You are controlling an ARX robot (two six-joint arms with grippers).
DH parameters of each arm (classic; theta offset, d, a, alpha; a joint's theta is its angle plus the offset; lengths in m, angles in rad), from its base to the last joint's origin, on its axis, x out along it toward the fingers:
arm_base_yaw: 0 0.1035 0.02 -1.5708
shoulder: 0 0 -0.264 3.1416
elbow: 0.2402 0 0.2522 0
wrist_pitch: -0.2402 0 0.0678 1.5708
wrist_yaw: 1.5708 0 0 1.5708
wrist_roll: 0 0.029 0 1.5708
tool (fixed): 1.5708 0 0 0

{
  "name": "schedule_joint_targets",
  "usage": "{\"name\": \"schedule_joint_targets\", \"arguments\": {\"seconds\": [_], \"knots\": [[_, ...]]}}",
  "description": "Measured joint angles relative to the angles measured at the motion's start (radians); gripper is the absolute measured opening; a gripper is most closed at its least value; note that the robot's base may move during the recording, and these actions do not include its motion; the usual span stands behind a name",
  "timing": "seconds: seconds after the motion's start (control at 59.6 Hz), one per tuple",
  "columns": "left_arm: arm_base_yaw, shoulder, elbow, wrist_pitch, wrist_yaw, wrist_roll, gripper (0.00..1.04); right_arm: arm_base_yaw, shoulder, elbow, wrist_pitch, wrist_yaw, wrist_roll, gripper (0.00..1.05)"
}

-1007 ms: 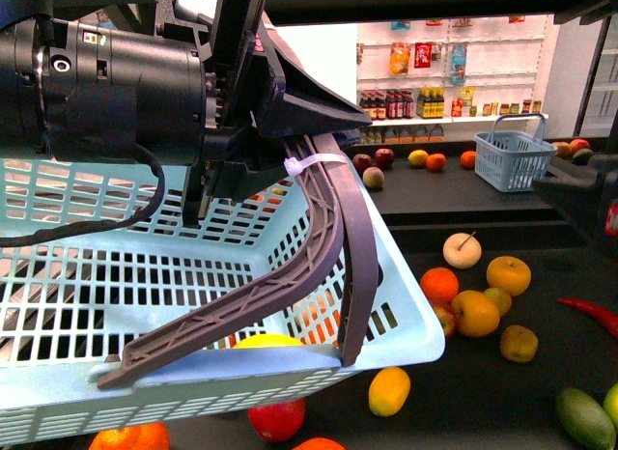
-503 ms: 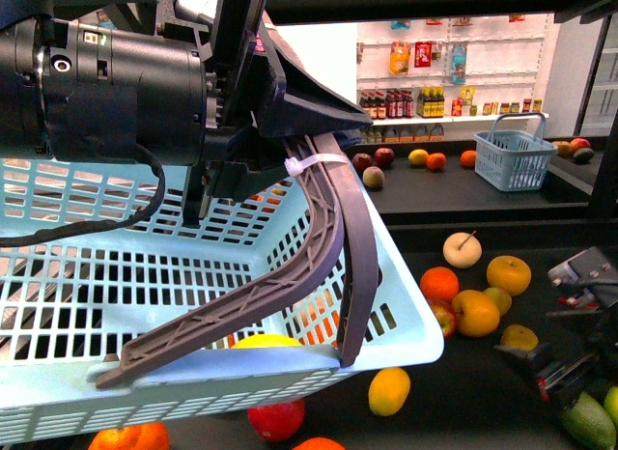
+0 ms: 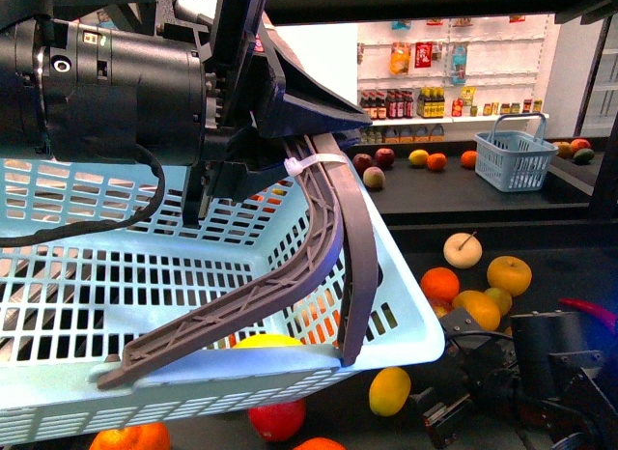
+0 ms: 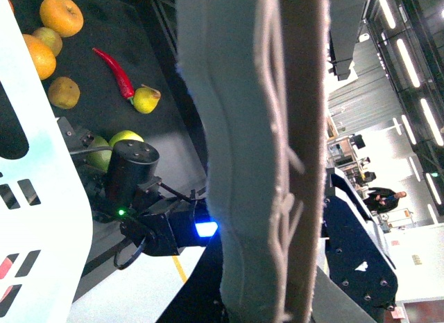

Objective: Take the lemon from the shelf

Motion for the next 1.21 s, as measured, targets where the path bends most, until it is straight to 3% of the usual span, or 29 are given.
{"name": "schedule_joint_targets", "arguments": {"seconds": [1.208], "knots": [[0.000,0.000,0.000,0.000,0.000,0.000,0.09,0.053,0.359,0.614,-0.300,-0.064,0.004,1.02]]}}
